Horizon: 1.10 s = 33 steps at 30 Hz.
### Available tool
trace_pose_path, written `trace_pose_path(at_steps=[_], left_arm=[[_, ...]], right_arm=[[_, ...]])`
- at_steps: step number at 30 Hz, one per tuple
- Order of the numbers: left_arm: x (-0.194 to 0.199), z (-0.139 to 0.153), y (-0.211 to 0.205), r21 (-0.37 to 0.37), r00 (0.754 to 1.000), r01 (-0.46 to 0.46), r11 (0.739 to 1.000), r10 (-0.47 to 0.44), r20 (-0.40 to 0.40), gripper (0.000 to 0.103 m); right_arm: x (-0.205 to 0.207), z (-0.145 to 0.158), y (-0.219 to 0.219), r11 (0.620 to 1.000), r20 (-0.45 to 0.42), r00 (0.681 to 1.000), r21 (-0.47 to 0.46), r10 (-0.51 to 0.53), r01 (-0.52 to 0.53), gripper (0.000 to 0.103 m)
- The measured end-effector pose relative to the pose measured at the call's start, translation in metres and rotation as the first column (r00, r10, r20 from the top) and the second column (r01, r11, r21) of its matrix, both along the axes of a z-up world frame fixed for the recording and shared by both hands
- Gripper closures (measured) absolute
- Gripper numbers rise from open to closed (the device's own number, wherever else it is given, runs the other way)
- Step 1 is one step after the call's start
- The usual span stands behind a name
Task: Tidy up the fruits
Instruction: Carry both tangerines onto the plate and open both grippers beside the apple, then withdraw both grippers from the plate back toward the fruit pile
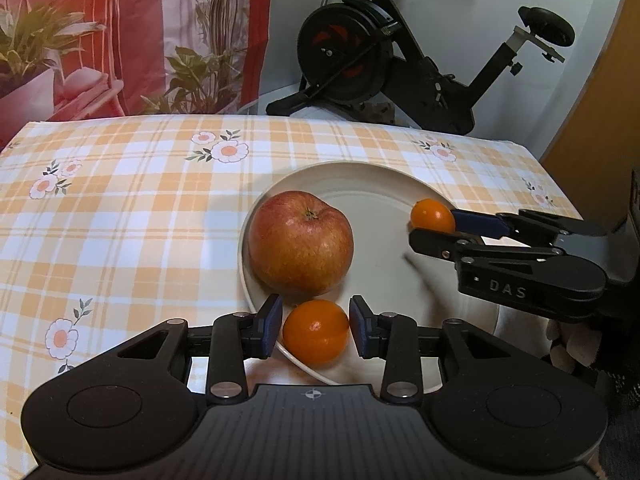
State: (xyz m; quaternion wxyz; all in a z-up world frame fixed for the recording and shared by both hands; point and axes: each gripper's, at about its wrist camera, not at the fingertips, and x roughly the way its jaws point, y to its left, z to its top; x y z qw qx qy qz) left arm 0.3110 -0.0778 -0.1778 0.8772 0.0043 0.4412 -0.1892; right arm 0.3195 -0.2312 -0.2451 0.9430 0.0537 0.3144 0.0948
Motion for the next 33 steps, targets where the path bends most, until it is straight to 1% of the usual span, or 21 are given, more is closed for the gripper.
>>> trace_pose_path(at_steps=[7, 10, 13, 17, 19, 27, 33], left_arm=[[-0.005, 0.005, 0.000, -0.004, 1.000, -0.011, 1.000, 0.011, 0.020, 0.064], [-0.009, 0.010, 0.001, -0.008, 0.999, -0.015, 1.000, 0.016, 0.033, 0.063], [-0.015, 0.015, 0.003, -0.008, 0.998, -0.023, 1.000, 0.024, 0.054, 0.059], [-0.025, 0.025, 0.008, -0.026, 0.995, -0.052, 0.998, 0.054, 0.088, 0.059], [-0.031, 0.029, 0.013, -0.036, 0.992, -0.069, 0.997, 0.073, 0.101, 0.059], [-0.053, 0.045, 0.031, -0.057, 0.976, -0.142, 0.988, 0.149, 0.161, 0.059], [-0.064, 0.047, 0.049, -0.080, 0.964, -0.207, 0.975, 0.217, 0.152, 0.059]], right_arm=[[-0.024, 0.005, -0.005, 0.998, 0.044, 0.998, 0.049, -0.039, 0.037, 0.055], [-0.040, 0.005, -0.008, 0.995, 0.077, 0.994, 0.076, -0.073, 0.067, 0.054], [-0.061, 0.004, -0.011, 0.989, 0.107, 0.988, 0.111, -0.114, 0.103, 0.054], [-0.089, 0.004, -0.016, 0.978, 0.135, 0.976, 0.146, -0.168, 0.148, 0.054], [-0.099, 0.004, -0.017, 0.975, 0.137, 0.975, 0.155, -0.177, 0.156, 0.054], [-0.122, 0.002, -0.009, 0.977, 0.131, 0.978, 0.161, -0.164, 0.142, 0.054], [-0.128, -0.004, 0.008, 0.990, 0.135, 0.984, 0.095, -0.116, 0.104, 0.054]])
